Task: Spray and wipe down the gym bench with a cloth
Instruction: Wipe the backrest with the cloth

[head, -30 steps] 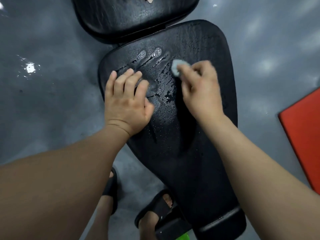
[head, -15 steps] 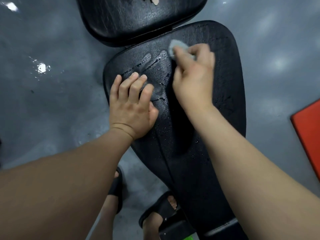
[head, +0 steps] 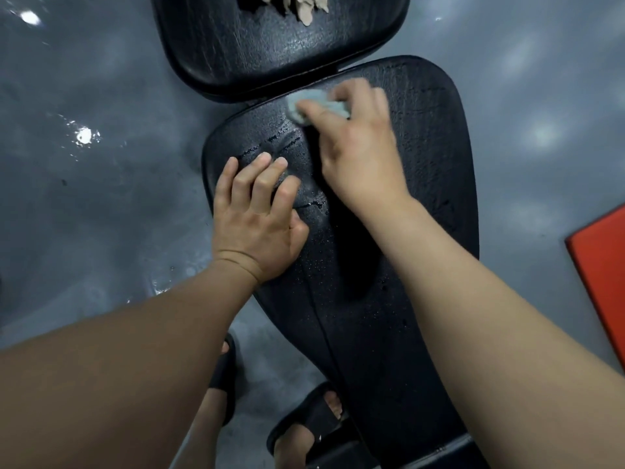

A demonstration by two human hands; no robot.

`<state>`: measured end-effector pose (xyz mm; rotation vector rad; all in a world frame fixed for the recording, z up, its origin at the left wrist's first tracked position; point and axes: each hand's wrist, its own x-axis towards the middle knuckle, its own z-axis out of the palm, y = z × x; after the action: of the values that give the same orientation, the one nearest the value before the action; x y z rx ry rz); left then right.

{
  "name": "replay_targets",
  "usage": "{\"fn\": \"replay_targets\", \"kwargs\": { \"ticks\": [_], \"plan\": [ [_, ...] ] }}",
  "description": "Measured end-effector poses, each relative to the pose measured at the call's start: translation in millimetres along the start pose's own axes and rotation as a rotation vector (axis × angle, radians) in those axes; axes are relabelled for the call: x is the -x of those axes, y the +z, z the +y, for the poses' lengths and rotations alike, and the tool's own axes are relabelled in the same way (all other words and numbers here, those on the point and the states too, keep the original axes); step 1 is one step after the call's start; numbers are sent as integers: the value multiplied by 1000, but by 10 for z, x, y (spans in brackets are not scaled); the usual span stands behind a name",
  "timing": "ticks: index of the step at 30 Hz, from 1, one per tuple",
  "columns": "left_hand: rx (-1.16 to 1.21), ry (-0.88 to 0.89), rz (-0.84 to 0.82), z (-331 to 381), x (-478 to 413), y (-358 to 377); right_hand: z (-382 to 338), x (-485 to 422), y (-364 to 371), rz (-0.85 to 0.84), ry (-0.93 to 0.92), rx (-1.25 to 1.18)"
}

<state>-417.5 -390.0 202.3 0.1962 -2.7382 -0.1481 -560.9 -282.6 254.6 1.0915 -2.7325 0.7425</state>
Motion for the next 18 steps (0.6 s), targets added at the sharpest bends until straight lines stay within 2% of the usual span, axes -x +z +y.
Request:
{"fn": "replay_targets", "kwargs": {
  "ticks": [4, 6, 9, 11, 15, 17, 18],
  "plan": [
    [2, 3, -6, -16, 1, -1, 228, -143, -55, 175, 331, 12],
    [-2, 6, -11, -14, 7, 1, 109, -157, -25, 134, 264, 3],
    [-3, 4, -10, -12, 9, 3, -58, -105, 14, -20, -3, -31],
    [-1, 8, -5, -12, 6, 3, 40, -128, -11, -23, -16, 5],
    [10, 11, -1, -17, 1, 6, 510, -190, -145, 168, 326, 78],
    [11, 11, 1, -24, -3, 8, 605, -223, -170, 201, 477, 80],
    [10, 12, 1, -23, -2, 7, 564, -229, -152, 195, 489, 74]
  ]
}}
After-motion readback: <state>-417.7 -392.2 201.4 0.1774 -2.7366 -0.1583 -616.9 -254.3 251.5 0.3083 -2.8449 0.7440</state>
